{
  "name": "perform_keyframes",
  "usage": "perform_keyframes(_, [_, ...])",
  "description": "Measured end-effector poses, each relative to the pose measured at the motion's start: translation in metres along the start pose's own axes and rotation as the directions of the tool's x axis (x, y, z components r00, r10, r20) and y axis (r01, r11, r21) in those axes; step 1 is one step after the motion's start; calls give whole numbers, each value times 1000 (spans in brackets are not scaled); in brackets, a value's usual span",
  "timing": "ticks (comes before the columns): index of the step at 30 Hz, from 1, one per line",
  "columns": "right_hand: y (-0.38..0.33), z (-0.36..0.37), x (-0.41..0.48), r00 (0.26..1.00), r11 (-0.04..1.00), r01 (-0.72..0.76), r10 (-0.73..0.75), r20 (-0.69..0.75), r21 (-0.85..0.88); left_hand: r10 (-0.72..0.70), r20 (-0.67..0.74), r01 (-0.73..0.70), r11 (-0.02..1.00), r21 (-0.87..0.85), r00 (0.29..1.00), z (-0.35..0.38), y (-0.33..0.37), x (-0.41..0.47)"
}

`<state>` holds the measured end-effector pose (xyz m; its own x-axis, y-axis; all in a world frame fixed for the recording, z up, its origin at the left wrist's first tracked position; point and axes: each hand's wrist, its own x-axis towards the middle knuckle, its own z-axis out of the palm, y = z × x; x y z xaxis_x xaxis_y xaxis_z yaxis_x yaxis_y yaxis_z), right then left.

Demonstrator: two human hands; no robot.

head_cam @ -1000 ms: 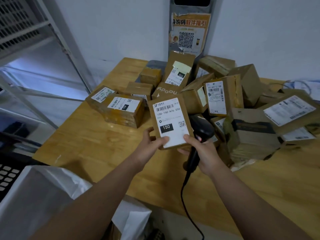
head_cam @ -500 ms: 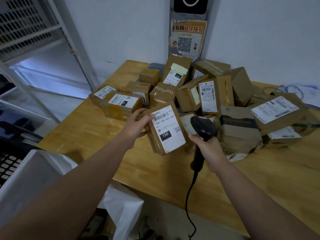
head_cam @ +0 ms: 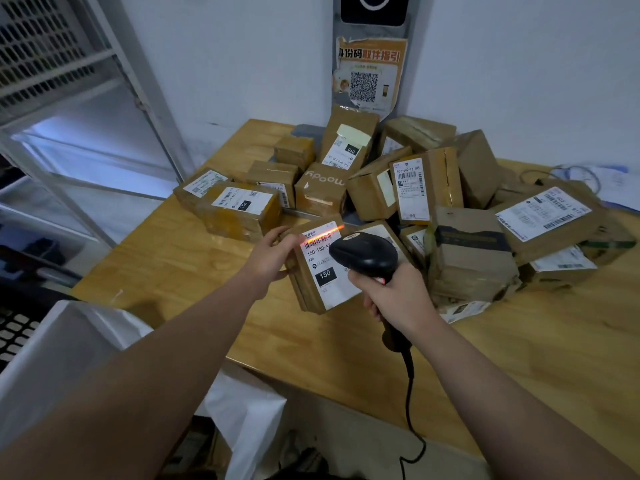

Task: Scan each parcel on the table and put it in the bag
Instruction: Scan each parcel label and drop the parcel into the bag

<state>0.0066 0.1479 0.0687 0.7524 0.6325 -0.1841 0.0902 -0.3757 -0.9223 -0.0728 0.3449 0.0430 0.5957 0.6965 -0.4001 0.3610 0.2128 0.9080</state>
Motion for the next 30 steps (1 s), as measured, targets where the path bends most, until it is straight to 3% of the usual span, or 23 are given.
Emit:
perform_keyframes(7, [0,4,-1,999,992,-31,30,-14,-124,-5,-19,6,1000,24,1000,1,1,5])
perform_keyframes(30, [0,4,0,997,992,-72,71,-11,-109,-34,-55,34,999,-4,998,-1,-3,16])
